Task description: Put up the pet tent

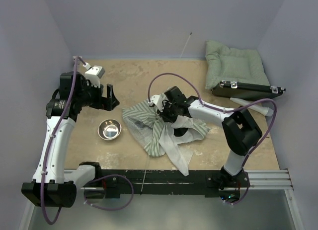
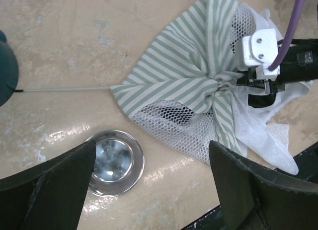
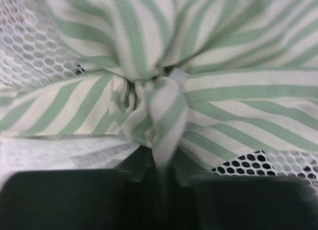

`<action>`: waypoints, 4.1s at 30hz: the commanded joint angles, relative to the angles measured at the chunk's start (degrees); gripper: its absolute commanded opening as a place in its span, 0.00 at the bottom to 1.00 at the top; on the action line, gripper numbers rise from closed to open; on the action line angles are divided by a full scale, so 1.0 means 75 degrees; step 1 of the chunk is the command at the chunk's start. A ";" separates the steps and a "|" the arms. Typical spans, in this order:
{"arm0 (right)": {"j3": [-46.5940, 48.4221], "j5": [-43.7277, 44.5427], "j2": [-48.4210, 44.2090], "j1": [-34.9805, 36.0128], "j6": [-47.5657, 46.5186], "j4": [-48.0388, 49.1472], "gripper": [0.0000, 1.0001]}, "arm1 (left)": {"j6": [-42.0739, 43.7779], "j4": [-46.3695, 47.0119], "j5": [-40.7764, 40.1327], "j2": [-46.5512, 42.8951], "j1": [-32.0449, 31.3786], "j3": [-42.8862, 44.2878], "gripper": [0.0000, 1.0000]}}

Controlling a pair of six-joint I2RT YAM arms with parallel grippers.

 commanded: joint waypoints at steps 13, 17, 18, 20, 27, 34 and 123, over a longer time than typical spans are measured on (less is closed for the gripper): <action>0.1890 -0.1941 -0.1410 -0.1103 0.0275 0.0119 0.00 | 0.1424 -0.0461 0.4232 -0.0198 0.0044 -0.1207 0.93; 0.2183 -0.2305 -0.1398 -0.1303 0.0240 0.0001 0.00 | 0.1647 -0.0391 0.4994 -0.0339 -0.0025 -0.1770 0.77; 0.2242 -0.2294 -0.1398 -0.1303 0.0194 -0.0022 0.00 | 0.1659 -0.0414 0.5077 -0.0339 -0.0107 -0.1887 0.74; 0.2394 -0.2166 -0.1351 -0.1303 0.0240 0.0036 0.00 | 0.1868 -0.0635 0.5311 -0.0235 -0.0341 -0.2075 0.71; 0.2512 -0.1310 -0.1363 -0.1339 0.0252 0.0516 0.00 | 0.1743 -0.0802 0.6039 -0.0456 -0.0811 -0.2672 0.67; 0.2711 -0.0760 -0.1316 -0.1350 0.0474 0.0879 0.00 | 0.0828 -0.0040 0.5851 -0.0902 -0.1419 -0.3177 0.68; 0.3579 0.0236 -0.1808 0.3068 -0.4529 -0.1534 0.41 | 0.2770 -0.3342 0.5851 0.1231 -0.1631 0.1311 0.00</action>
